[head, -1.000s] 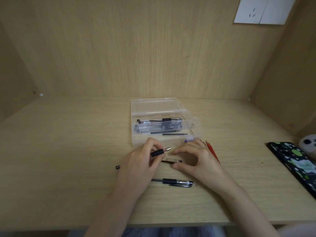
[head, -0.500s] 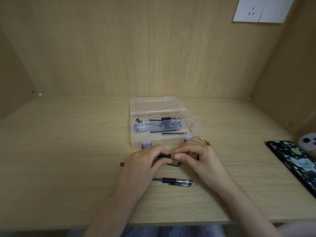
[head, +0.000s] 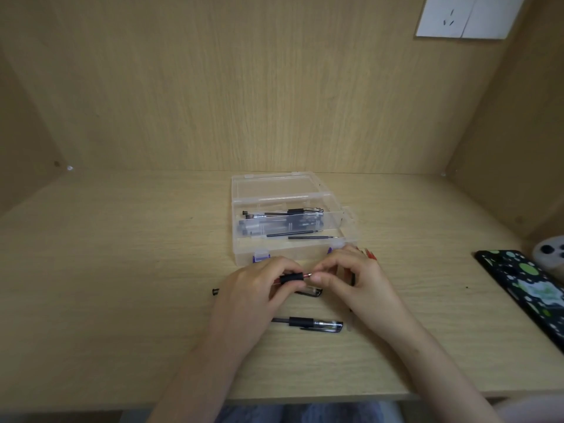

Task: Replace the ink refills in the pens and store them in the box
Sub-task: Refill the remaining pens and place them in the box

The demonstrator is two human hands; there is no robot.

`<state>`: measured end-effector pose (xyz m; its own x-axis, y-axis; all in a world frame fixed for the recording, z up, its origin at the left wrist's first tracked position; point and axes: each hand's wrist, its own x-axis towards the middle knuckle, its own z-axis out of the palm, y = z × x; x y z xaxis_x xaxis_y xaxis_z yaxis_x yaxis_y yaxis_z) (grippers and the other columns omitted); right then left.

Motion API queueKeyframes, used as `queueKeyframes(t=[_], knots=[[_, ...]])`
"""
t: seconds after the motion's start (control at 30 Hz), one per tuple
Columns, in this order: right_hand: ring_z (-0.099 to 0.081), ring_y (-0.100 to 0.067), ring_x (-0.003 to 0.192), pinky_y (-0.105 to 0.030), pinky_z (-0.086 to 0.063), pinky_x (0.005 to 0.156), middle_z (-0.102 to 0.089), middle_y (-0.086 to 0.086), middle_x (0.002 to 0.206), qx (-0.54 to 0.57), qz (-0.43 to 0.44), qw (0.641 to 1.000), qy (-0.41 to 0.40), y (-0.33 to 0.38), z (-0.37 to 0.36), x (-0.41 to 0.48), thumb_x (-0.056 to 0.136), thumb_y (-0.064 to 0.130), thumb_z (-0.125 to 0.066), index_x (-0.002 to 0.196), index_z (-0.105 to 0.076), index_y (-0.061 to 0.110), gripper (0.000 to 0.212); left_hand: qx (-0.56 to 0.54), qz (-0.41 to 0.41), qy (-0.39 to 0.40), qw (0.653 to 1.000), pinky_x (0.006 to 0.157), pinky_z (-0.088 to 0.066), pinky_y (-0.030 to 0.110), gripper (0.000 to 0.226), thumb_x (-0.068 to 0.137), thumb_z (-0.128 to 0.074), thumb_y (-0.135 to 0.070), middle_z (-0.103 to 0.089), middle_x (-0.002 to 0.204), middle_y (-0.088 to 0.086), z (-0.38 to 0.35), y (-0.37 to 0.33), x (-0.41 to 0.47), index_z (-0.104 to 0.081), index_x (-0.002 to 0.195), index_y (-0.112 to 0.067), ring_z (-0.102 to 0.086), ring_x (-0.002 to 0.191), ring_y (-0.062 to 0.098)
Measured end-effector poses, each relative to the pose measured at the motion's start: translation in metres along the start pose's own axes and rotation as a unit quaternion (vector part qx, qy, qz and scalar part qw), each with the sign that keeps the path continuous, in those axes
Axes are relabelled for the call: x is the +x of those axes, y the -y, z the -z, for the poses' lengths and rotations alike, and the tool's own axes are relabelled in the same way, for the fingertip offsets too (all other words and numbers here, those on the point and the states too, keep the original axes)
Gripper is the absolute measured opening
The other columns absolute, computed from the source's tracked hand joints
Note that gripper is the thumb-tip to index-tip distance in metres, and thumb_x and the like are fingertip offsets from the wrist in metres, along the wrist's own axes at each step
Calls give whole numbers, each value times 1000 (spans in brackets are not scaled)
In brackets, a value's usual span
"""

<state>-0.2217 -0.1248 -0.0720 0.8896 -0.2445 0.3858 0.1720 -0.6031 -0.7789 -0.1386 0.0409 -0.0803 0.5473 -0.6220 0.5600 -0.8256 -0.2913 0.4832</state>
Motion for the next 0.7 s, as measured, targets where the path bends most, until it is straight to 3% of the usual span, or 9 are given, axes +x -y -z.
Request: queueKeyframes(t=[0.17, 0.3, 0.47, 0.6, 0.7], knots=[[-54, -7, 82, -10, -36, 74, -64, 12, 92, 35, -9, 999, 9, 2, 1, -1, 74, 17, -77, 96, -66, 27, 26, -12, 3, -3, 1000, 63, -50, 24, 30, 83, -49, -51, -67, 87, -19, 0, 1, 0, -65, 94, -28, -62, 77, -3], [-56, -6, 81, -11, -38, 73, -64, 15, 84, 22, -7, 1000, 14, 3, 1, -1, 79, 18, -72, 85, -68, 26, 11, -1, -5, 1, 1000, 62, -51, 24, 29, 83, -49, -51, -67, 85, -19, -1, 1, 0, -64, 94, -29, -61, 75, -4], [-53, -1, 77, -9, -37, 70, -64, 16, 91, 58, -29, 998, 23, 4, 1, -2, 73, 17, -78, 98, -64, 28, 31, -9, 1, -1, 1000, 65, -50, 23, 29, 83, -49, -50, -67, 87, -20, -1, 1, 0, -64, 94, -29, -61, 78, -4], [-57, -9, 80, -15, -40, 75, -64, 9, 84, 35, -21, 999, 34, 1, 0, -1, 80, 17, -72, 85, -68, 24, 10, -5, -8, 3, 1000, 63, -49, 20, 27, 83, -49, -50, -66, 84, -19, -1, 1, 1, -64, 94, -29, -61, 76, -4], [-54, -2, 74, -9, -37, 71, -63, 18, 86, 45, -31, 998, 33, 2, 0, -2, 76, 13, -76, 97, -65, 27, 27, -10, -2, 0, 1000, 63, -49, 22, 29, 83, -49, -50, -67, 85, -19, -1, 2, 0, -65, 94, -29, -61, 77, -3]])
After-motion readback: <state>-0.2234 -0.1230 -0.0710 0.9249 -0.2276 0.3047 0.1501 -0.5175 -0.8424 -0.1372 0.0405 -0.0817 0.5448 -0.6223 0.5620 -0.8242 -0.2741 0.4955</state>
